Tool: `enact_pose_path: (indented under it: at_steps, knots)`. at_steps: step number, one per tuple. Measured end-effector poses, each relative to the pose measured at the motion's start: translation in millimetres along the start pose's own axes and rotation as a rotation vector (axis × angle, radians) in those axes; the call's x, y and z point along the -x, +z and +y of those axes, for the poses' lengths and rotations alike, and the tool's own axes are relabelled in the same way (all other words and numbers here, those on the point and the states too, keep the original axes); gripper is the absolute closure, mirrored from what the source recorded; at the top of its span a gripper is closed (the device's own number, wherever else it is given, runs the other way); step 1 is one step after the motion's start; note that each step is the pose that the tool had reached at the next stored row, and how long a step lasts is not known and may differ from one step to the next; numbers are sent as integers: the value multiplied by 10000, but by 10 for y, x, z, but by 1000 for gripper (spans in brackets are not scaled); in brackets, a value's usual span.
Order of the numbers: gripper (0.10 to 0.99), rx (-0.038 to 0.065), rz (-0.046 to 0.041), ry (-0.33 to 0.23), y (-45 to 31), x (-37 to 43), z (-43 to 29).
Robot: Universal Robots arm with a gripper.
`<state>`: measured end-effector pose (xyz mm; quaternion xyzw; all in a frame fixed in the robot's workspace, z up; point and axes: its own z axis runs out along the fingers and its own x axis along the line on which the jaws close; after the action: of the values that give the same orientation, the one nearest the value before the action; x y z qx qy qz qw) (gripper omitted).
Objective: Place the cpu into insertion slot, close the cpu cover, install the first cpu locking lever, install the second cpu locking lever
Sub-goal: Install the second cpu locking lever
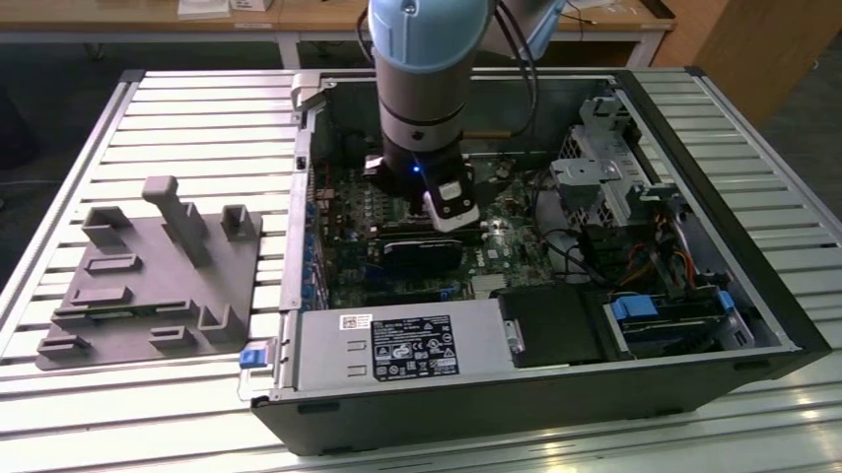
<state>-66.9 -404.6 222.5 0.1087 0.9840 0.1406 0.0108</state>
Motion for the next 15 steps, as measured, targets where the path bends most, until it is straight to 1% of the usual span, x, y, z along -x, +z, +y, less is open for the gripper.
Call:
enact_pose_path:
  at_steps: [2,4,6,8,10,15]
  knots:
    - [980,-16,-9,14,3,50,13]
    - [980,-57,-21,28,7,93,26]
    - [980,-144,-44,34,12,120,45]
    - [980,-278,-74,31,19,131,69]
    - [980,-453,-111,20,28,132,102]
    - [980,-834,-195,-1,64,122,221]
